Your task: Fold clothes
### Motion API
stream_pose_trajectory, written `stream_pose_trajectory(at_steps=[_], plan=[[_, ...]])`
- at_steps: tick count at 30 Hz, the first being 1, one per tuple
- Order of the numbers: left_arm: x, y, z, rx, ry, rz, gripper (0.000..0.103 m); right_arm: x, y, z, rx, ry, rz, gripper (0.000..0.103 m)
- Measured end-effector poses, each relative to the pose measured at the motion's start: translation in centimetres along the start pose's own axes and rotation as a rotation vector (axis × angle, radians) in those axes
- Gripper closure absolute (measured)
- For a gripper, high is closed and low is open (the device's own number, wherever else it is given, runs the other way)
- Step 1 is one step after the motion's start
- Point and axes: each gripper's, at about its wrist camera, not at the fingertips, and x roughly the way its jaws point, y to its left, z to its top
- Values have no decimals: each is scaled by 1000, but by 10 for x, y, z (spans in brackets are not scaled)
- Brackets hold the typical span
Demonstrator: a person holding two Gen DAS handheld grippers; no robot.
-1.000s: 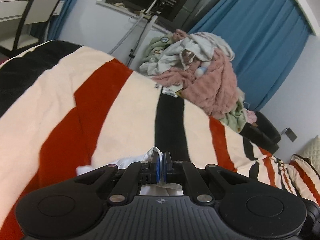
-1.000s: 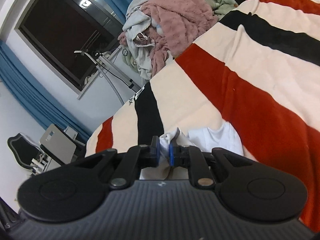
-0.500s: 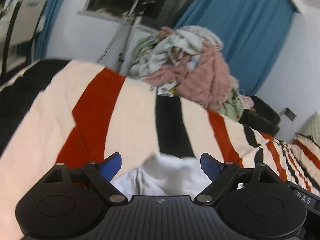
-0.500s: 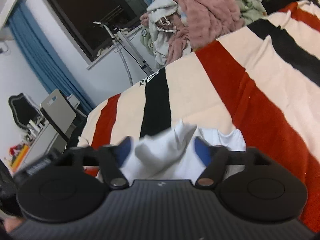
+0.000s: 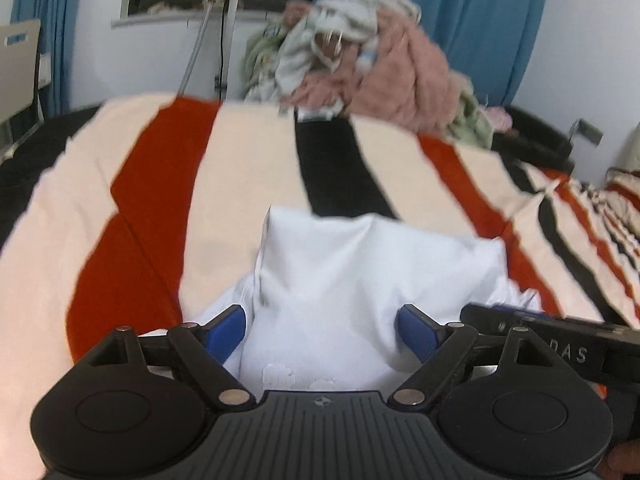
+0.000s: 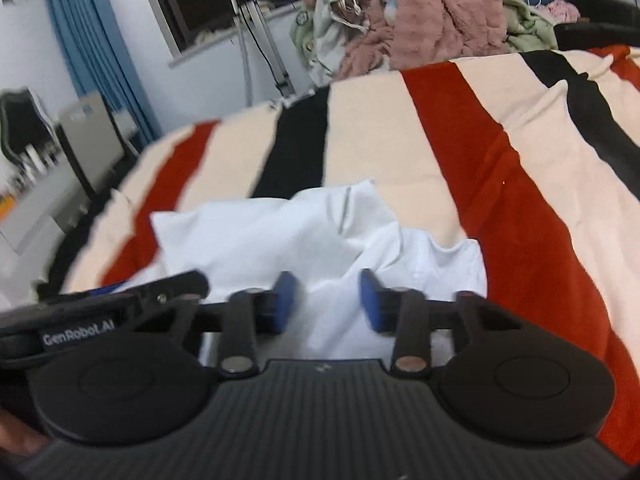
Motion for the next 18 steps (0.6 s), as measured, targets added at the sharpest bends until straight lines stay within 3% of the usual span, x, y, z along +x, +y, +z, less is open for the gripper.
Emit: stream_pose_trajectory(at_steps=[5, 9, 14, 18], plan=[[-11, 4, -2, -4, -12, -1, 19, 1, 0, -3, -10, -14, -10, 73], [-41, 4, -5, 0, -42, -4, 19, -32, 0, -6, 35, -42, 20, 71], [-77, 4, -18, 9, -44, -9, 19, -80, 15, -19, -37, -84, 6, 71], [-83, 0, -41, 31, -28, 35, 19, -97, 18, -39, -78, -67, -11, 71]])
